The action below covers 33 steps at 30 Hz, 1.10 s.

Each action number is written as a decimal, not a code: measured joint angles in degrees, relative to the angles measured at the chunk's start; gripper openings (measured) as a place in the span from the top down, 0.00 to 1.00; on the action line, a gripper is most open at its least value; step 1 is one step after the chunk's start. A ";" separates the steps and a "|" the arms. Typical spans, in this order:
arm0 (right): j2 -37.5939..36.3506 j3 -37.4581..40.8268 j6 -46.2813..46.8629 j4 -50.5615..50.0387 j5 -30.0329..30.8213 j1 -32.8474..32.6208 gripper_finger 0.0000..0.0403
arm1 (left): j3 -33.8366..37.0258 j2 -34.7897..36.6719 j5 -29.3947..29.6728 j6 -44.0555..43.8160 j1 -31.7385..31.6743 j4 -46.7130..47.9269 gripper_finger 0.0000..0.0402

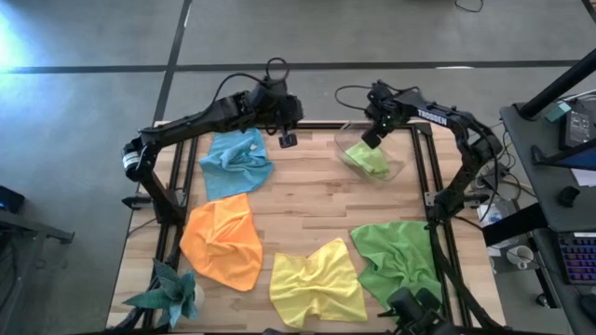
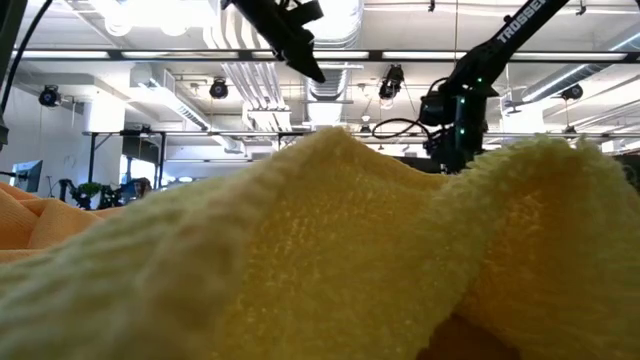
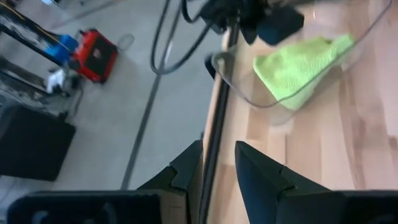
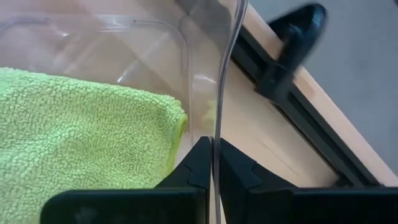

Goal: Fold microfiber towels
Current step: Move the transparent bin to the top center of the table

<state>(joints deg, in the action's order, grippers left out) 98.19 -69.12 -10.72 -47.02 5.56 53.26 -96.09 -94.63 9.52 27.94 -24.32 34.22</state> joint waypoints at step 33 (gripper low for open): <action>19.50 -27.79 -17.89 -1.52 -1.90 -13.54 0.98 | 0.00 0.07 -0.02 -0.42 0.00 5.93 0.80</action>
<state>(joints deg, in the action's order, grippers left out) 117.69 -96.91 -28.61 -48.53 3.66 39.72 -96.09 -94.56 9.50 27.52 -24.32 40.15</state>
